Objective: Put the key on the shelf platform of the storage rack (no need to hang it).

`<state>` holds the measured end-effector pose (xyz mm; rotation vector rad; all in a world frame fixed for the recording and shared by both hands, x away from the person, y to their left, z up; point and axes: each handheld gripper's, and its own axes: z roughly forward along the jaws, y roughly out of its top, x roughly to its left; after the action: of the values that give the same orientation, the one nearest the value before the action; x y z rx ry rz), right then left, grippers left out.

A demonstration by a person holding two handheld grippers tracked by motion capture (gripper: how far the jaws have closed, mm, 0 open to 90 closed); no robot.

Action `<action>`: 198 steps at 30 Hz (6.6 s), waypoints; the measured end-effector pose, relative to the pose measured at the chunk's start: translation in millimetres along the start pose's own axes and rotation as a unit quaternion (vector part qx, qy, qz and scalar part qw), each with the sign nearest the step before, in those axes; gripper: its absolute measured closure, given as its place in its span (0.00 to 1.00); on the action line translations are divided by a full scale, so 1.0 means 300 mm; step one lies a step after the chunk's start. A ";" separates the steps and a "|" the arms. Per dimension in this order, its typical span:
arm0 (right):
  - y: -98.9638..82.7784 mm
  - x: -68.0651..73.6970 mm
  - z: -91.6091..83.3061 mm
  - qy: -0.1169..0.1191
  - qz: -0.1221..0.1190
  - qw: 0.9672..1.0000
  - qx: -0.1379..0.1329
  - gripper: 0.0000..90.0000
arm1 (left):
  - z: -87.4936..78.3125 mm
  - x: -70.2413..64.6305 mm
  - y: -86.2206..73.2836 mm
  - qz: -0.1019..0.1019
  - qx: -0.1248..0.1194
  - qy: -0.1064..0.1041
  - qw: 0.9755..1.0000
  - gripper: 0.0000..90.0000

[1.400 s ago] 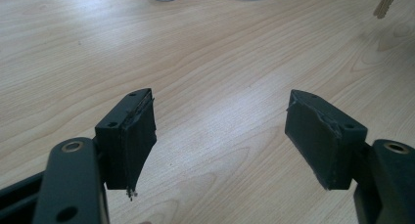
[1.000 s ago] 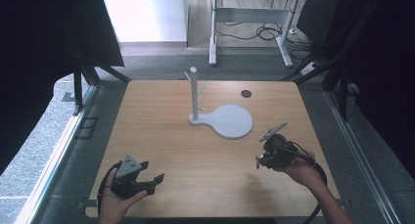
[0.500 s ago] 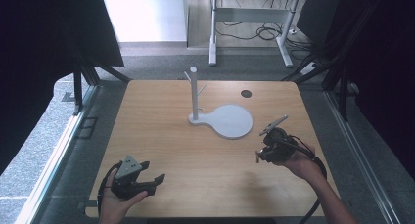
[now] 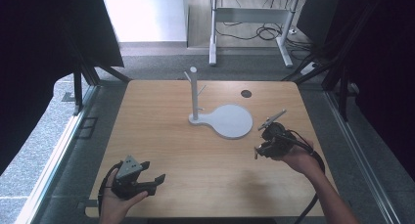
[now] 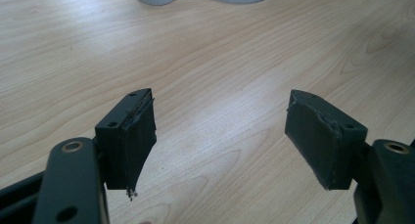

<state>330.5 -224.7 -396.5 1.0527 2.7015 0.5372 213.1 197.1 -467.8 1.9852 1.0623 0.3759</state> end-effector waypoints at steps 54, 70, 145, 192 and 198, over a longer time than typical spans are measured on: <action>0.142 -0.080 -0.014 0.003 0.012 1.000 0.003 0.75 | 0.007 -0.001 0.000 0.002 0.002 -0.003 1.000 0.30; 0.175 -0.110 -0.002 0.006 0.024 1.000 0.000 0.75 | 0.007 0.004 -0.001 0.001 0.001 -0.002 1.000 0.30; 0.483 -0.224 0.160 0.018 0.065 0.998 0.001 0.75 | -0.009 -0.020 0.017 0.019 -0.009 -0.008 1.000 0.30; 0.501 -0.242 0.366 0.021 0.096 0.995 0.008 0.75 | -0.005 -0.019 0.016 0.019 -0.008 -0.010 1.000 0.30; 0.495 -0.242 0.388 0.023 0.097 0.995 0.010 0.75 | -0.006 -0.018 0.016 0.019 -0.008 -0.010 1.000 0.30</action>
<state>509.9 -142.5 -440.3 1.3336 2.6640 0.5752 211.5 192.2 -462.3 1.9941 1.0075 0.3835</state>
